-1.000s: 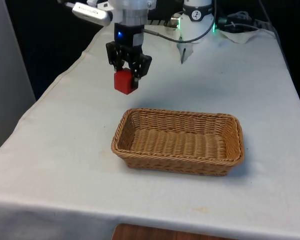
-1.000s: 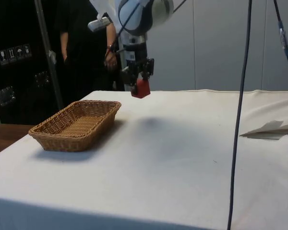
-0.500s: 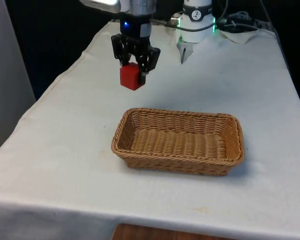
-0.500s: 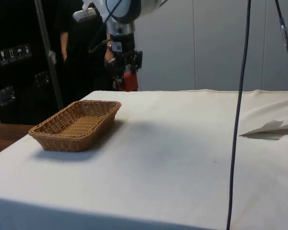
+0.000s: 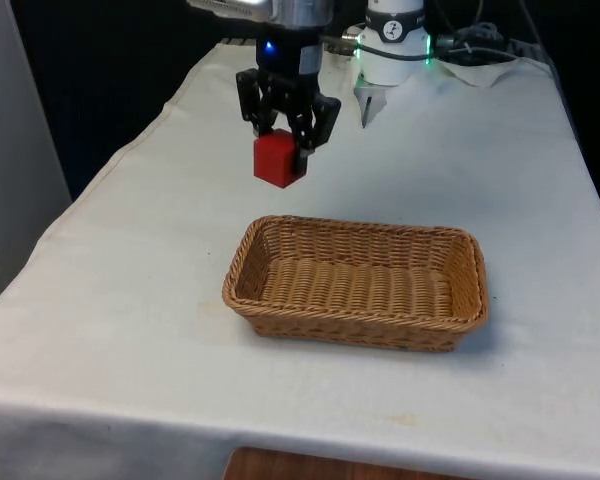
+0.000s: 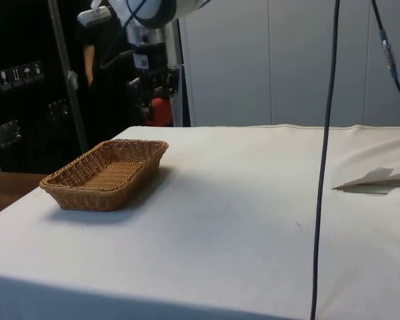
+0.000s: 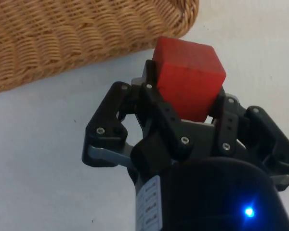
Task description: Pick up the cube and place it into the basket.
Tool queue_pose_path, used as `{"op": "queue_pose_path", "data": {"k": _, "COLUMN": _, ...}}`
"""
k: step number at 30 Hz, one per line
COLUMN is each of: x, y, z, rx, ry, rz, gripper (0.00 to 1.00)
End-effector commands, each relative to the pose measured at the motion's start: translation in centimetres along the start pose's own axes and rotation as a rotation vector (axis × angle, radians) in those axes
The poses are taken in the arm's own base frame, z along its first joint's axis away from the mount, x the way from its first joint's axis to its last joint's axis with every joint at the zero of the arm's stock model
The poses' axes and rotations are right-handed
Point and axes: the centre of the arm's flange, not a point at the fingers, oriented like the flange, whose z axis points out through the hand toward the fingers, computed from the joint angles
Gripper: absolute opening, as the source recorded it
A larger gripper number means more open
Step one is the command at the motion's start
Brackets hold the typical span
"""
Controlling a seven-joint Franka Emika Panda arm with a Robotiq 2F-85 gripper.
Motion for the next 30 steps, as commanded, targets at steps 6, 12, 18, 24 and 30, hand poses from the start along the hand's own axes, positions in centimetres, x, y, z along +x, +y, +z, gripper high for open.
{"op": "queue_pose_path", "data": {"k": 6, "x": 1.2, "y": -2.2, "z": 0.0, "rx": -0.003, "ry": 0.003, "rz": 0.005, "gripper": 0.01}}
{"op": "queue_pose_path", "data": {"k": 12, "x": 2.2, "y": -4.1, "z": 0.1, "rx": -0.007, "ry": 0.013, "rz": 0.002, "gripper": 0.01}}
{"op": "queue_pose_path", "data": {"k": 18, "x": 3.1, "y": -6.1, "z": 0.7, "rx": -0.009, "ry": 0.024, "rz": -0.001, "gripper": 0.01}}
{"op": "queue_pose_path", "data": {"k": 24, "x": 3.7, "y": -7.9, "z": 1.9, "rx": 0.003, "ry": 0.030, "rz": -0.001, "gripper": 0.01}}
{"op": "queue_pose_path", "data": {"k": 30, "x": 4.1, "y": -8.9, "z": 3.0, "rx": 0.023, "ry": 0.029, "rz": 0.005, "gripper": 0.01}}
